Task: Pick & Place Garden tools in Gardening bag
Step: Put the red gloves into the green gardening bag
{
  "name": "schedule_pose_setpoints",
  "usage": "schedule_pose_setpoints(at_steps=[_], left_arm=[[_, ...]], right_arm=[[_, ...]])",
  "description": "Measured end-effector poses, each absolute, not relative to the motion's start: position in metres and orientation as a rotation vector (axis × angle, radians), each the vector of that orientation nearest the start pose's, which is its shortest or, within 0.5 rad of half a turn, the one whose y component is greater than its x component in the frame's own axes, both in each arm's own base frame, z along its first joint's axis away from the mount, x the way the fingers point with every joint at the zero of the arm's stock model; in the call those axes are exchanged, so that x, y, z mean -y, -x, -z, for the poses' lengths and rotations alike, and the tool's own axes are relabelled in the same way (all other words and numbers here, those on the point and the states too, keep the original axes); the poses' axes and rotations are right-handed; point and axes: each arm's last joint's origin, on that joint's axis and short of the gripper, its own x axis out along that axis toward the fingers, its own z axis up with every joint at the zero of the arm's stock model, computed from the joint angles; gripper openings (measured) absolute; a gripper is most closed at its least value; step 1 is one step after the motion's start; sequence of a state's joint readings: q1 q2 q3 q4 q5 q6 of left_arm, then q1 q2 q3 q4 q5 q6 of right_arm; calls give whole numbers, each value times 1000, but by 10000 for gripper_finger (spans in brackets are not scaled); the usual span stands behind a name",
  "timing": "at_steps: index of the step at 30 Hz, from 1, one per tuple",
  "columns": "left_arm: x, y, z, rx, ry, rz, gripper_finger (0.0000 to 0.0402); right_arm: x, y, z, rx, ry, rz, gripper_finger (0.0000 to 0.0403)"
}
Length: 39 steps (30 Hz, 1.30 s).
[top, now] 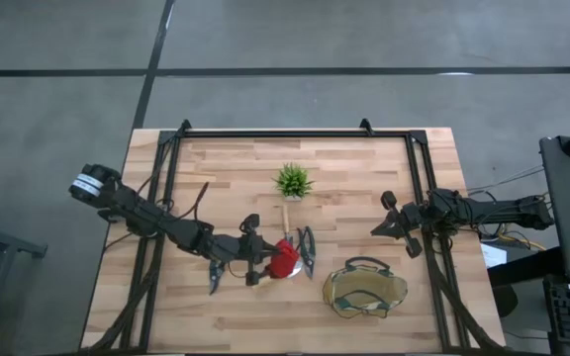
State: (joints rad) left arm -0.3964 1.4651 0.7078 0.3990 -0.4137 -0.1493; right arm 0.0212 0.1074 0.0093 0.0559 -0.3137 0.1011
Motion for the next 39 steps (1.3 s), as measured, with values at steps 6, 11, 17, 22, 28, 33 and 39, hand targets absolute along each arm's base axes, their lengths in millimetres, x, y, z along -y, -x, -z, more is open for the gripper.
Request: schedule_pose_setpoints(at_steps=[6,11,17,22,28,33,39], left_arm=[[108,-281,-213,-273,9,-30,8],[113,-281,-219,-217,16,-9,8],[119,-281,-229,-110,39,17,8],[125,-285,-239,26,92,49,8],[137,-308,-243,63,95,75,8],[153,-343,-252,102,-7,83,8],[167,-371,-273,178,-127,73,9]], right_arm=[[-11,-102,-163,-59,-106,-332,8],[-11,-102,-163,-59,-106,-332,8],[-11,-102,-163,-59,-106,-332,8],[-11,-102,-164,-59,-106,-332,8],[-11,-102,-163,-59,-106,-332,8],[-11,-102,-164,-59,-106,-332,8],[-11,-102,-163,-59,-106,-332,8]])
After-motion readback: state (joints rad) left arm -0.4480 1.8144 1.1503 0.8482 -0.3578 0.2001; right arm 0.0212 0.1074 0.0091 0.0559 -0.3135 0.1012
